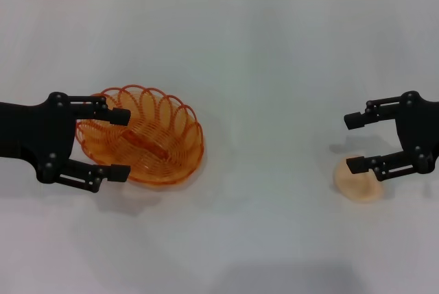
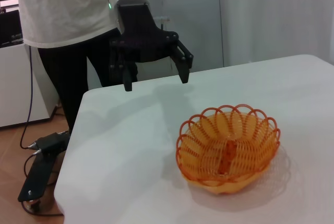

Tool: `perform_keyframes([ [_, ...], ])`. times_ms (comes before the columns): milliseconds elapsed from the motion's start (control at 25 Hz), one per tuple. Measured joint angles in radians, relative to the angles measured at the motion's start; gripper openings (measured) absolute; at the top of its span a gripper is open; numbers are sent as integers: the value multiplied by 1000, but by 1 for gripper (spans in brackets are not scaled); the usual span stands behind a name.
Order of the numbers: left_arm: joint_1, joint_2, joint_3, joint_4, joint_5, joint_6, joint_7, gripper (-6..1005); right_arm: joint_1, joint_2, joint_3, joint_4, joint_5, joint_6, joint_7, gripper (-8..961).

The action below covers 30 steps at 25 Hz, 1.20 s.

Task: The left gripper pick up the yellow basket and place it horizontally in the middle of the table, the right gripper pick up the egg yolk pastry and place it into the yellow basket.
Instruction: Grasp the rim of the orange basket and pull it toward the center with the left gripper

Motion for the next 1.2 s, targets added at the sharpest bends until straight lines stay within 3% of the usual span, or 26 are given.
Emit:
perform_keyframes([
  [560, 0, 2, -3, 0, 0, 0, -3, 874, 0, 9, 2, 0, 10, 2, -5, 731],
  [720, 2, 0, -8, 39, -5, 0, -71, 874, -7, 10, 3, -1, 30, 5, -12, 731],
  [1000, 6, -9, -38, 197, 16, -8, -465, 875, -58, 25, 32, -8, 110, 17, -104, 731],
  [1200, -14, -7, -86, 295, 116, -32, -736, 875, -77, 43, 32, -9, 122, 30, -127, 730],
])
